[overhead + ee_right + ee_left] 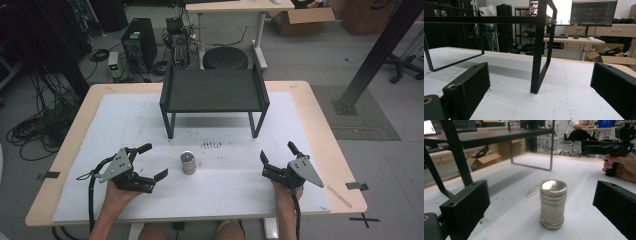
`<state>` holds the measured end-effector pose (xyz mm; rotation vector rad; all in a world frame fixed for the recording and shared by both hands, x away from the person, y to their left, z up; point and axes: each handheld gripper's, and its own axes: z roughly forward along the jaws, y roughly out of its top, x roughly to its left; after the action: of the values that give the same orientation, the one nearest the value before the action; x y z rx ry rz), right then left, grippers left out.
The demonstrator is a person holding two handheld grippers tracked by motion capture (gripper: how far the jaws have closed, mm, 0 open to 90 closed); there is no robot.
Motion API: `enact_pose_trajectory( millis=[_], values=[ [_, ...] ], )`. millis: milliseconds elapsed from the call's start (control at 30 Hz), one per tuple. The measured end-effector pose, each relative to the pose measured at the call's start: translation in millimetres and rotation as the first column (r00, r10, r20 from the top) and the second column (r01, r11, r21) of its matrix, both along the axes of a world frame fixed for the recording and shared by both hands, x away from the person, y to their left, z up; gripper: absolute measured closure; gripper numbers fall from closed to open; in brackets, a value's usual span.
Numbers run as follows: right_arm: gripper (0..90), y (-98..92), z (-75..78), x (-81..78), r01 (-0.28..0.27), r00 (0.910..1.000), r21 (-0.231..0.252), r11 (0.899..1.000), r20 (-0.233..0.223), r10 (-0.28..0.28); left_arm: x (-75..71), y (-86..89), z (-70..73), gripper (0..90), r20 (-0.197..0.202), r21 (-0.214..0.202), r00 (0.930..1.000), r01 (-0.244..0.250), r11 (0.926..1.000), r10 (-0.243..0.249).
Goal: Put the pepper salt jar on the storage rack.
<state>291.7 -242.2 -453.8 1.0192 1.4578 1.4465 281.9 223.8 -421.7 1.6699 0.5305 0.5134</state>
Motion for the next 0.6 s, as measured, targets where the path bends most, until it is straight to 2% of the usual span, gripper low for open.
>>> enact_pose_trajectory(
  millis=[400, 600],
  values=[
    [2.1, 0.0, -0.1, -0.1, 0.0, 1.0, 0.0, 1.0, -0.001, 0.0, 6.4, -24.2, -4.7, 1.5, -0.057, 0.027, 0.9979, 0.034, 0.9991, -0.032],
    [2.1, 0.0, 0.0, 0.0, 0.0, 1.0, 0.0, 1.0, -0.001, 0.0, 11.3, -38.0, -8.6, 1.6, -0.097, 0.041, 0.9945, 0.043, 0.9982, -0.039]
  ],
)
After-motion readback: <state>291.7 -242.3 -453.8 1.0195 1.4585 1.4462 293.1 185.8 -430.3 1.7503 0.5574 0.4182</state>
